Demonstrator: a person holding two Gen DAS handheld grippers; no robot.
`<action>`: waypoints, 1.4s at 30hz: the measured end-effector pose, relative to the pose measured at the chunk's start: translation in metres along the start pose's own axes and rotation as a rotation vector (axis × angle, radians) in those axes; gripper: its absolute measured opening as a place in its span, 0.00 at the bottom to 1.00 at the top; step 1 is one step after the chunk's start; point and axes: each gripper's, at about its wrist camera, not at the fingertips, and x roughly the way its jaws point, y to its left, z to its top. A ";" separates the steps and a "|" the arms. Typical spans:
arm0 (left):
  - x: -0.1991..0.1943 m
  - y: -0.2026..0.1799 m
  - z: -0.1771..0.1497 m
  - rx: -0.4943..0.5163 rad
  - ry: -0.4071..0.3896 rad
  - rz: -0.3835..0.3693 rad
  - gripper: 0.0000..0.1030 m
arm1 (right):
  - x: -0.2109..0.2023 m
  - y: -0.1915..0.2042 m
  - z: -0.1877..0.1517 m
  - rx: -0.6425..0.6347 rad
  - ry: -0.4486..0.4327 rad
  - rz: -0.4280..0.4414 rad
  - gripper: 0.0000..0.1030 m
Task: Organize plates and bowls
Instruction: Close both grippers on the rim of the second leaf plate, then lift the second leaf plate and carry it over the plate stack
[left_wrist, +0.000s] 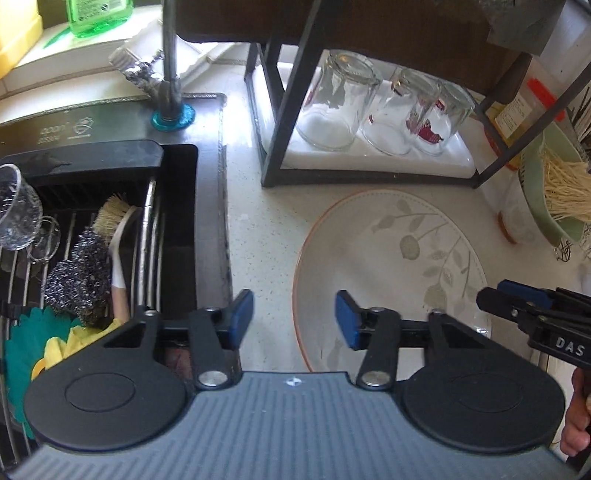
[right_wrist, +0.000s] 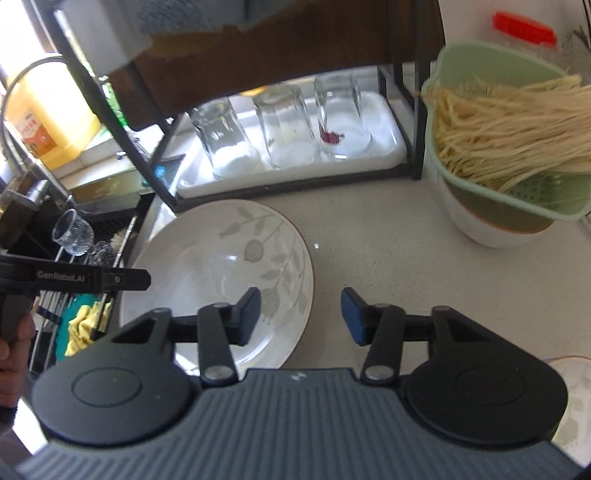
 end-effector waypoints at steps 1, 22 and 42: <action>0.002 0.000 0.001 0.014 0.001 -0.012 0.42 | 0.004 0.000 0.001 0.003 0.002 -0.017 0.42; 0.024 0.020 0.014 -0.014 0.007 -0.196 0.38 | 0.038 0.001 0.009 0.066 0.067 0.046 0.16; -0.035 -0.013 -0.001 0.044 -0.020 -0.278 0.38 | -0.025 -0.018 -0.006 0.194 0.028 0.094 0.16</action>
